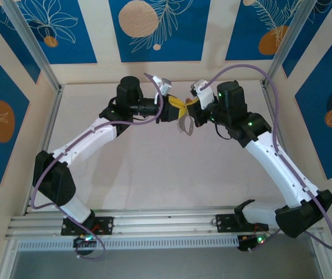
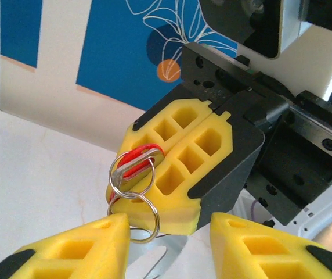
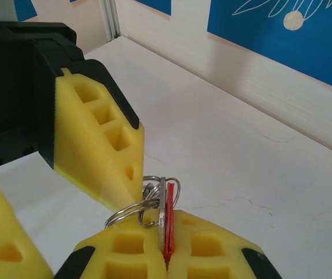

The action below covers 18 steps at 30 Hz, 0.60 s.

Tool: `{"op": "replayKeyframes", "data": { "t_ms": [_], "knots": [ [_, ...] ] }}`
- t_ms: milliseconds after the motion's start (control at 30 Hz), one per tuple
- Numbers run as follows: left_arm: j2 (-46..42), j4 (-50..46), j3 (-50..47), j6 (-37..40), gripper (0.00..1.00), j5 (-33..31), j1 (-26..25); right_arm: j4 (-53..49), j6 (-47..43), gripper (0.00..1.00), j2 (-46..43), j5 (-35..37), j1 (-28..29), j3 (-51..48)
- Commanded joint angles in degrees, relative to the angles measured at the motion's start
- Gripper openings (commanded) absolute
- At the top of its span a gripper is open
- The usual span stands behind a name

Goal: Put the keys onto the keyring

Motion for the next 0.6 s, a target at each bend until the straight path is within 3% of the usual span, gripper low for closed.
{"op": "replayKeyframes", "data": {
  "t_ms": [0,367,567],
  "knots": [
    [-3.6,-0.7,-1.3,1.4,0.45,-3.2,0.5,0.1,-0.2,0.00,0.6,-0.1,-0.1,2.6],
    [-14.1,5.4,-12.8,-2.2,0.57,-16.9,6.2,1.9,1.0,0.00,7.1,-1.9,-0.6,3.2],
    [-17.7,4.6,-15.7,-2.9,0.59,-19.3,8.8,4.1,2.8,0.00,13.6,-4.4,-0.3,4.6]
  ]
}}
